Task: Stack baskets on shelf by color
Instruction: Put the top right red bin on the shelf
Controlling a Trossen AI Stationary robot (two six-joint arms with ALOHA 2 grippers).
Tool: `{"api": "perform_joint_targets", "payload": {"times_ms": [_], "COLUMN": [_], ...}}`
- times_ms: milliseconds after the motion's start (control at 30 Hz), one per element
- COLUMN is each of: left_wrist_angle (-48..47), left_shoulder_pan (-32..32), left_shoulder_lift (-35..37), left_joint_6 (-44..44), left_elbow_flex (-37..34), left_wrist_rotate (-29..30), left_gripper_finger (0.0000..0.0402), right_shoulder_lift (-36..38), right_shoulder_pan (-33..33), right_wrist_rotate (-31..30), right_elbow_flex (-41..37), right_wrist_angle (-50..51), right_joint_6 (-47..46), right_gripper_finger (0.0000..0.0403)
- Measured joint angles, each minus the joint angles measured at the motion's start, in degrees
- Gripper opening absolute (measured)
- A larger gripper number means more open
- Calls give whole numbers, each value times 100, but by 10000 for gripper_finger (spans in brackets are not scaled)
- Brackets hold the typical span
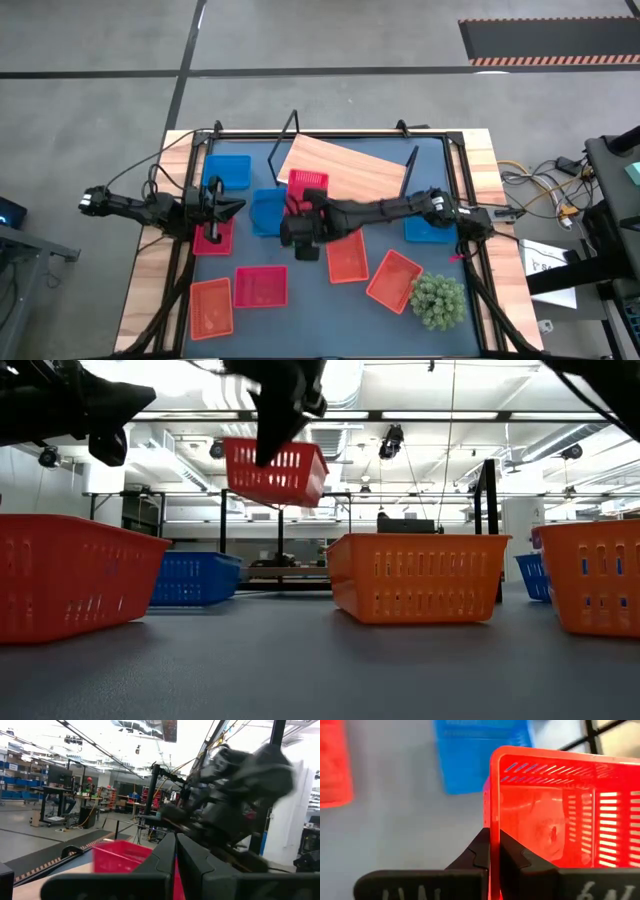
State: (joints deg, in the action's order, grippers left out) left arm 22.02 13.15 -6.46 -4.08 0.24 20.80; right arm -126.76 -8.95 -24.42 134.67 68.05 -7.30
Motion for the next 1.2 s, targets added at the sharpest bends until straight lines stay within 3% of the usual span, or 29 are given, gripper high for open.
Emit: {"api": "perform_joint_targets", "payload": {"times_ms": [233, 500, 933, 1200], "left_wrist_angle": [2, 2, 4, 7], "left_shoulder_pan": [0, 0, 0, 0], "left_shoulder_lift": [0, 7, 11, 11], "left_joint_6": [0, 2, 0, 0], "left_elbow_flex": [-1, 0, 1, 0], "left_wrist_rotate": [0, 0, 0, 0], "left_gripper_finger": [0, 0, 0, 0], "right_shoulder_lift": [-105, -459, -623, -623], "right_shoulder_pan": [1002, 1839, 1971, 1973], "right_wrist_rotate": [88, 1001, 1143, 1138], "right_elbow_flex": [-46, -83, -83, -83], "right_wrist_angle": [-411, -927, -1023, -1022], "right_joint_6": [173, 109, 202, 202], "right_gripper_finger": [8, 8, 12, 70]}}
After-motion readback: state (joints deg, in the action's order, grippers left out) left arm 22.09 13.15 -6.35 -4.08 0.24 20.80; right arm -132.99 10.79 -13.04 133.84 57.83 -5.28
